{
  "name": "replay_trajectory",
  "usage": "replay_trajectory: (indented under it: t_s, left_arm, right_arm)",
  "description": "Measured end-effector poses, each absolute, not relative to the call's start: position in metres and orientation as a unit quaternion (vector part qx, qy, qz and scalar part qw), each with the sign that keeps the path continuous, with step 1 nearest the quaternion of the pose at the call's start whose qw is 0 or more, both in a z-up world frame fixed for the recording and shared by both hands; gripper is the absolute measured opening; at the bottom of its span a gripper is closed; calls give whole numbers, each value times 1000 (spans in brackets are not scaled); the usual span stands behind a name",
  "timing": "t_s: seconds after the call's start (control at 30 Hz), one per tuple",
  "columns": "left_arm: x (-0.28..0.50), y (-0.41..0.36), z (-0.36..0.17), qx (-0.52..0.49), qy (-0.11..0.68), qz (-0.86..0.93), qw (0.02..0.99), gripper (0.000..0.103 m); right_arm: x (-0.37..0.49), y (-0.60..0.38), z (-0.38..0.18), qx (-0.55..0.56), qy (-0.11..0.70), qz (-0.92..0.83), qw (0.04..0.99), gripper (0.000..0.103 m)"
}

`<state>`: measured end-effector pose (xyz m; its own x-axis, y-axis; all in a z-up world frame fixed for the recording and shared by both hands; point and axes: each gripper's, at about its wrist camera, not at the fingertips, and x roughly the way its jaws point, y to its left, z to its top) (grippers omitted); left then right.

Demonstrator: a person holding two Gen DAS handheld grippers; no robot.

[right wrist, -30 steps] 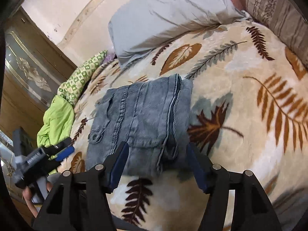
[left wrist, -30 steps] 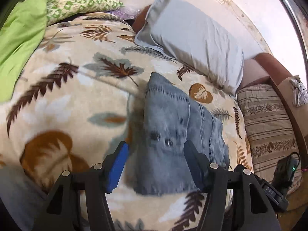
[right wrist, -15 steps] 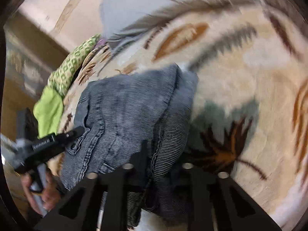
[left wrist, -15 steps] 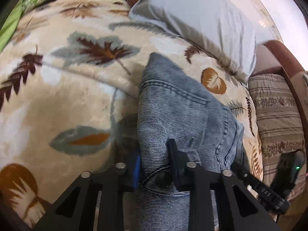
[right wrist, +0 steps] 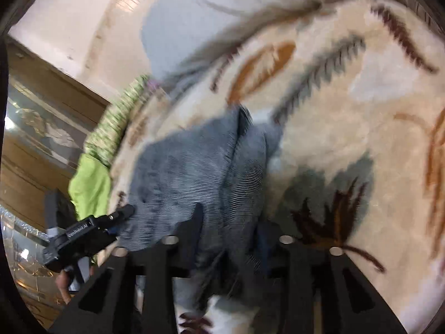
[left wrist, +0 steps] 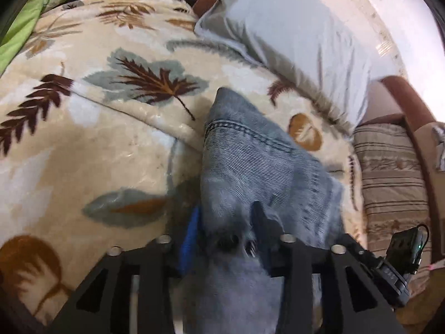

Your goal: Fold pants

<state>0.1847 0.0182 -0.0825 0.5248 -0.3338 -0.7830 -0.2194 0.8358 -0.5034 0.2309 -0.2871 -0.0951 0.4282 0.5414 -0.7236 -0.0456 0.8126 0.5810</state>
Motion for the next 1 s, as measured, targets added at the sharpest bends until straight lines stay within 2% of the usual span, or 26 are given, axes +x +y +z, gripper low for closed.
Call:
replay_trajectory:
  t_s: [0.07,0.33,0.37,0.4,0.47,0.53,0.63,0.73,0.8,0.83,0.87,0.9,0.97,1.0]
  left_arm:
    - [167,19,-79,-284,488,-36,825,52]
    - [130,0,-88,-246,517,-20,820,48]
    - [129,-3,-84,-238,518,-20,822,43]
    - [123,-5,-76,-237,509,-24,827,38]
    - [113,-8,-65,-223,490,-25,843,37]
    - [109,-14,-72,-203,499,-13,842,37]
    - [114,-19,-80,-188,512,-2,838,38]
    - [112,-20,-70,-192,510,-10,839,39]
    - [114,-15,-64,-204,520,-16,829,40]
    - [116,-11,-59,-217,521,-23,825,40]
    - [120,-6,-54,-229,517,-27,825,41]
    - [122,0,-47,-244,508,-31,825,43]
    - [135,14,-32,-269,495,-48,825,47]
    - [145,20,-27,-277,490,-50,825,52]
  right_arm:
    - [215,-292,-84,248,489,185,816,63]
    - [194,-274,-105,190,533,151,811,61]
    - [194,-273,-104,181,534,146,813,50]
    - [193,-270,-98,163,534,139,818,29]
    - [187,-262,-84,144,518,141,831,23]
    - [177,-257,-80,123,512,128,840,11]
    - [184,-267,-104,139,546,109,819,11]
    - [183,-271,-83,148,513,126,836,18]
    - [182,-271,-70,153,500,142,840,39]
    - [183,-272,-63,160,491,153,842,45]
    - [184,-274,-56,166,482,157,846,57]
    - [187,-274,-50,169,476,159,848,64]
    - [203,-277,-45,191,478,175,839,65]
    - [215,-278,-44,206,482,186,831,66]
